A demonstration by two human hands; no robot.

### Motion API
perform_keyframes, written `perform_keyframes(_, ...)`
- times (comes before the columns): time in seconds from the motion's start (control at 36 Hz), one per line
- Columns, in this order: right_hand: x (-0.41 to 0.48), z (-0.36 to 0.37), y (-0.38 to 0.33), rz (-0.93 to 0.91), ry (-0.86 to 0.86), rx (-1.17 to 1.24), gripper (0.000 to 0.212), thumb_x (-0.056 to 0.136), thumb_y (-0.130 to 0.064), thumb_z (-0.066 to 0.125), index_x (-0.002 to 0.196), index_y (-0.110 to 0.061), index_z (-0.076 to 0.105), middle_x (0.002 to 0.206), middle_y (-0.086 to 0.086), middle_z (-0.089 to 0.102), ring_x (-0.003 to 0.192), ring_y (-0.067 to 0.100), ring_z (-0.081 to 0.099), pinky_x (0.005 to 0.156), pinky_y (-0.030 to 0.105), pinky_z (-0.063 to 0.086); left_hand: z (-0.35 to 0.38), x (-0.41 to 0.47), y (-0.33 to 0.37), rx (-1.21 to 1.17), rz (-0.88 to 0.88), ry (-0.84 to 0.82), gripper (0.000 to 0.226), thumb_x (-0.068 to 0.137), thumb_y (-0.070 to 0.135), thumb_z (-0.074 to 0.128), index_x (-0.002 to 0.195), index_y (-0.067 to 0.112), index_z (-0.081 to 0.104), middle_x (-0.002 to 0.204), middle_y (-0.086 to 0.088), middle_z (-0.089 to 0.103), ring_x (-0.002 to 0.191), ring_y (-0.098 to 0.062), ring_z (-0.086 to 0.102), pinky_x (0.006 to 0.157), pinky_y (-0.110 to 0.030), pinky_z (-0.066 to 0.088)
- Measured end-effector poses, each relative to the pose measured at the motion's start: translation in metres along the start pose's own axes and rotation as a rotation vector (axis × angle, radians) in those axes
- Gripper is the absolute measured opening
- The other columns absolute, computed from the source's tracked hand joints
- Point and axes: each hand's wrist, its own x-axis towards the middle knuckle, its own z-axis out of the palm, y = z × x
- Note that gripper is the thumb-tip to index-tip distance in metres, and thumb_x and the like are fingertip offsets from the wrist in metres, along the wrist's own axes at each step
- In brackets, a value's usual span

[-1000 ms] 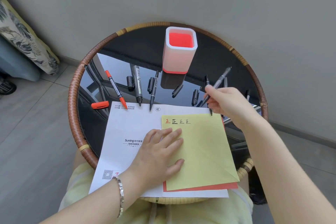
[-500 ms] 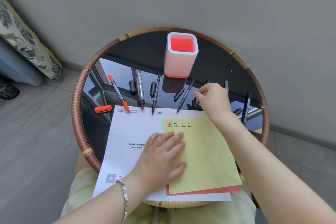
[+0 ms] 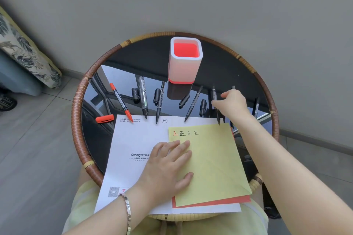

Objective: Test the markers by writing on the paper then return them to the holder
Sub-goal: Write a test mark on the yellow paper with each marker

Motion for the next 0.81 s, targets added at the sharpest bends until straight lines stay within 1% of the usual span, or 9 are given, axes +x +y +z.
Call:
perform_keyframes(0.06,-0.007,-0.008,0.003,-0.01,-0.006,0.132,0.035,0.084,-0.015,0.055,0.103,0.014,0.059,0.075,0.029,0.052,0.061,0.034,0.049,0.067,0.035,0.048,-0.001,0.0,0.0,0.011,-0.003,-0.011,0.04,0.075,0.047,0.053,0.106,0.023,0.059,0.123,0.004,0.062,0.113,-0.017,0.046,0.095,-0.035,0.032)
perform_keyframes(0.17,-0.027,-0.018,0.015,-0.039,0.044,0.376,0.033,0.089,-0.022,0.051,0.084,0.01,0.055,0.07,0.013,0.047,0.057,0.018,0.043,0.06,0.027,0.04,-0.001,0.001,0.001,0.058,-0.006,-0.063,0.046,0.078,0.049,0.048,0.121,0.033,0.053,0.125,0.004,0.061,0.114,-0.017,0.044,0.096,-0.035,0.03)
perform_keyframes(0.25,-0.045,-0.02,0.023,-0.057,0.07,0.598,0.021,0.091,-0.019,0.05,0.074,-0.007,0.044,0.064,0.014,0.044,0.038,0.004,0.04,0.04,0.014,0.036,-0.001,0.001,0.001,0.07,0.006,-0.059,0.044,0.078,0.047,0.047,0.116,0.032,0.063,0.123,0.002,0.062,0.113,-0.019,0.044,0.096,-0.036,0.03)
perform_keyframes(0.31,-0.055,-0.017,0.029,-0.084,0.094,0.675,0.025,0.093,-0.021,0.048,0.073,-0.007,0.043,0.056,0.015,0.042,0.034,0.004,0.042,0.038,0.015,0.036,-0.001,0.002,0.001,0.072,0.012,-0.043,0.043,0.077,0.046,0.047,0.113,0.03,0.066,0.121,0.001,0.063,0.112,-0.02,0.044,0.095,-0.037,0.03)
perform_keyframes(0.42,-0.068,-0.004,0.036,-0.127,0.084,0.713,0.025,0.094,-0.027,0.047,0.076,-0.013,0.056,0.054,0.001,0.059,0.047,0.01,0.061,0.045,0.018,0.048,0.002,0.006,0.006,0.055,0.008,0.002,0.042,0.075,0.047,0.049,0.105,0.025,0.069,0.117,-0.001,0.065,0.108,-0.021,0.045,0.093,-0.038,0.031)
perform_keyframes(0.5,-0.072,0.008,0.036,-0.138,-0.007,0.741,0.021,0.093,-0.026,0.048,0.08,-0.014,0.061,0.063,0.003,0.066,0.06,0.013,0.067,0.048,0.021,0.052,0.006,0.009,0.01,0.059,0.017,0.011,0.042,0.073,0.048,0.051,0.1,0.02,0.069,0.118,0.0,0.065,0.108,-0.02,0.046,0.092,-0.039,0.031)
perform_keyframes(0.61,-0.07,0.021,0.037,-0.139,0.016,0.714,0.014,0.087,-0.023,0.061,0.074,-0.015,0.061,0.06,-0.002,0.064,0.054,0.008,0.062,0.048,0.02,0.048,0.01,0.009,0.011,0.055,0.006,-0.009,0.044,0.072,0.05,0.052,0.1,0.02,0.068,0.124,0.002,0.062,0.111,-0.018,0.047,0.094,-0.039,0.03)
perform_keyframes(0.72,-0.067,0.037,0.036,-0.09,0.114,0.736,0.03,0.084,-0.024,0.065,0.058,-0.014,0.054,0.043,-0.004,0.057,0.04,0.006,0.051,0.044,0.013,0.041,0.01,0.008,0.011,0.043,-0.013,-0.004,0.044,0.072,0.052,0.052,0.101,0.022,0.066,0.125,0.004,0.061,0.112,-0.016,0.046,0.095,-0.039,0.028)
perform_keyframes(0.81,-0.064,0.049,0.038,-0.093,0.189,0.689,0.04,0.083,-0.025,0.065,0.051,-0.011,0.046,0.035,-0.005,0.049,0.037,0.004,0.045,0.047,0.01,0.039,0.009,0.008,0.012,0.028,-0.017,0.012,0.044,0.072,0.052,0.053,0.101,0.022,0.066,0.124,0.005,0.061,0.112,-0.015,0.047,0.095,-0.039,0.028)
